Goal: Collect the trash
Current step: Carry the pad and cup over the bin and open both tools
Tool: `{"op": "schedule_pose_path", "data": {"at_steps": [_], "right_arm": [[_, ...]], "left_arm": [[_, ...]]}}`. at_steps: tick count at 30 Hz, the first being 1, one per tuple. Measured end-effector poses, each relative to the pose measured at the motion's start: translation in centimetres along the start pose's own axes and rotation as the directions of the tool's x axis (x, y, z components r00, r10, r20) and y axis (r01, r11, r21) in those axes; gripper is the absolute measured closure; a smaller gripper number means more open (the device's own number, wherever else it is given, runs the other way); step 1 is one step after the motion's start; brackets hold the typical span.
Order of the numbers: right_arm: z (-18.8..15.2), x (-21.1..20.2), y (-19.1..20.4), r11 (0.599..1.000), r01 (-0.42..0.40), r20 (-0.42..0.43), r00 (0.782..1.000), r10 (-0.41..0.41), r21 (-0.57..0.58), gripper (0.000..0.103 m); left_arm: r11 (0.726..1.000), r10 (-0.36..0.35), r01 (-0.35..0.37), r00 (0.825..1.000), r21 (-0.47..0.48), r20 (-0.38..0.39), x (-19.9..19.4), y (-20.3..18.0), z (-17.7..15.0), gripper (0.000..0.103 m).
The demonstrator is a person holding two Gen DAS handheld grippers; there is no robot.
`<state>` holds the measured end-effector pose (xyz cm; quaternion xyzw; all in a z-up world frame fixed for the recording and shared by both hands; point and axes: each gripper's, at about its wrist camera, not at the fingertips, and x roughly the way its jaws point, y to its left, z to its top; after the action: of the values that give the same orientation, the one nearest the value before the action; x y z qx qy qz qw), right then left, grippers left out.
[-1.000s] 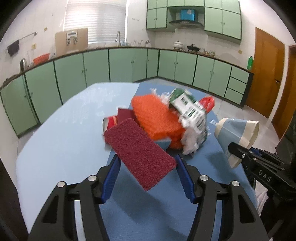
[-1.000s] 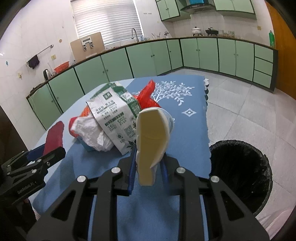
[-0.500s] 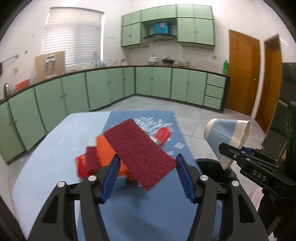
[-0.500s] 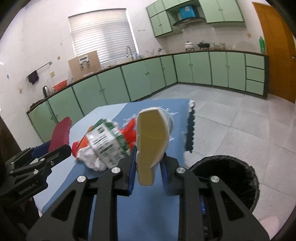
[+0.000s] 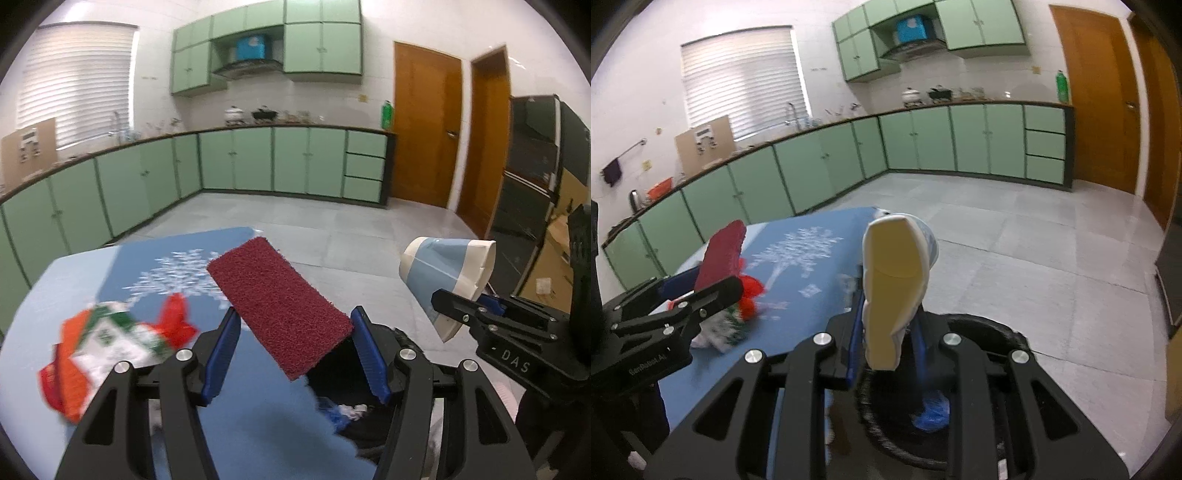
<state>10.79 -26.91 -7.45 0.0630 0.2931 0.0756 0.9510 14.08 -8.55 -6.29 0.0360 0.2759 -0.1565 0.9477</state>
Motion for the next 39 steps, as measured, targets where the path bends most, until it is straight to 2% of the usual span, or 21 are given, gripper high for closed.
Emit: {"op": "schedule_pose_path", "data": {"at_steps": [9, 19, 23, 24, 25, 26, 33, 35, 39], "right_arm": [[-2.2, 3.9, -4.7, 0.996, 0.071, -0.076, 0.995, -0.066, 0.056, 0.081], [-3.7, 7.9, -8.1, 0.986, 0.125, -0.153, 0.982, -0.107, 0.114, 0.079], [-4.0, 9.2, -9.0, 0.978, 0.158, -0.186, 0.974, -0.131, 0.137, 0.068], [-4.0, 9.4, -9.1, 0.976, 0.164, -0.196, 0.971, -0.134, 0.144, 0.065], [-4.0, 9.6, -9.2, 0.974, 0.171, -0.201, 0.970, -0.140, 0.150, 0.059], [-4.1, 9.5, -9.3, 0.972, 0.178, -0.202, 0.968, -0.145, 0.155, 0.054], [-4.0, 8.4, -10.0, 0.959, 0.221, -0.185, 0.965, -0.187, 0.180, 0.033], [-3.8, 7.6, -9.6, 0.959, 0.226, -0.164, 0.966, -0.198, 0.169, 0.025], [-2.9, 5.8, -8.0, 0.965, 0.214, -0.120, 0.973, -0.197, 0.152, 0.015]], "left_arm": [[0.995, -0.088, 0.091, 0.992, 0.032, -0.089, 6.3, -3.5, -0.2, 0.043], [0.990, -0.128, 0.136, 0.978, 0.034, -0.167, 11.5, -5.4, -0.6, 0.042], [0.984, -0.172, 0.179, 0.962, 0.015, -0.212, 13.3, -5.6, -0.2, 0.039], [0.982, -0.184, 0.190, 0.959, 0.006, -0.216, 13.5, -5.6, -0.1, 0.037], [0.980, -0.192, 0.198, 0.957, 0.002, -0.217, 13.7, -5.6, 0.0, 0.030], [0.980, -0.195, 0.201, 0.957, 0.002, -0.214, 13.7, -5.6, 0.1, 0.029], [0.984, -0.177, 0.179, 0.965, -0.006, -0.191, 12.7, -4.6, 0.6, 0.029], [0.987, -0.157, 0.158, 0.972, -0.005, -0.174, 11.7, -3.9, 0.8, 0.029], [0.994, -0.108, 0.107, 0.987, -0.013, -0.123, 8.7, -1.8, 1.5, 0.027]]}}
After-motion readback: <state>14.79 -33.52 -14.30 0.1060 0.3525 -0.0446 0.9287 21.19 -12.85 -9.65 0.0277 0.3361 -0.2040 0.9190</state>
